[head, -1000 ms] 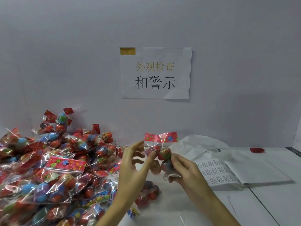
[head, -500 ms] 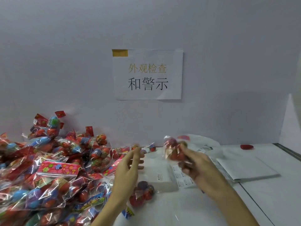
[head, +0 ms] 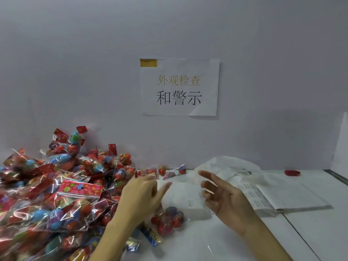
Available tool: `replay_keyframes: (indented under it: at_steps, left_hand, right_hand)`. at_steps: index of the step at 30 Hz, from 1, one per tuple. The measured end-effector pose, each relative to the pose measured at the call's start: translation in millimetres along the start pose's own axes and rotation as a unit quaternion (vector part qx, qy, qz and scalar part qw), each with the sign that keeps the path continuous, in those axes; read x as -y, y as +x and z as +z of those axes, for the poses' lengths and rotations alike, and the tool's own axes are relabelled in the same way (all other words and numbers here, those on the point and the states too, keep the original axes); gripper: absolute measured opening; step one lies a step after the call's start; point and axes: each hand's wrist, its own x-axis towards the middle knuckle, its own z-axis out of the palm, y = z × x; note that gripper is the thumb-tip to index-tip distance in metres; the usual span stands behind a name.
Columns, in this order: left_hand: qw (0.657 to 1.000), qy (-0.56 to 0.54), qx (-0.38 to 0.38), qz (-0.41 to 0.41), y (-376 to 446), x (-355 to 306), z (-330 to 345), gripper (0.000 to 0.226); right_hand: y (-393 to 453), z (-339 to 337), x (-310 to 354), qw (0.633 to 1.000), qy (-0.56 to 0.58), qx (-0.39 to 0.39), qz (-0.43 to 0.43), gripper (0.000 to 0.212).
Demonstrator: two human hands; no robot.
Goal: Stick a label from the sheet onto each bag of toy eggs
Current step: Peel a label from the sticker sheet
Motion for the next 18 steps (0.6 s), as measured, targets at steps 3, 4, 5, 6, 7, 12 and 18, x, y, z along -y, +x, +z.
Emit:
replay_keyframes:
  at_steps: [3,4,5,6,7,12,18]
  left_hand:
    - [0.976,0.008,0.215,0.04,-5,-1,0,0.081]
    - [0.966,0.021,0.253,0.054,-8,-1,3,0.089]
    - [0.959,0.03,0.274,0.07,-10,-3,6,0.096]
    - [0.955,0.032,0.282,0.083,-11,-4,8,0.097]
    - [0.958,0.023,0.271,0.093,-11,-5,9,0.09]
    - [0.97,-0.201,0.127,0.047,-7,-7,2,0.047]
    - [0.963,-0.252,0.052,0.085,-7,-17,-5,0.088]
  right_hand:
    - [3,2,-5,0.999,-0.037,0.002,0.022,0.044]
    - [5,1,-7,0.999,-0.041,-0.003,0.024,0.04]
    - [6,0,-8,0.999,-0.041,-0.01,0.025,0.036]
    - [7,-1,-8,0.999,-0.039,-0.019,0.027,0.033]
    - [8,-2,-9,0.999,-0.033,-0.028,0.028,0.032]
    - [11,-5,-9,0.997,-0.027,-0.074,-0.005,0.031]
    - [9,9,-13,0.983,-0.174,-0.048,-0.042,0.047]
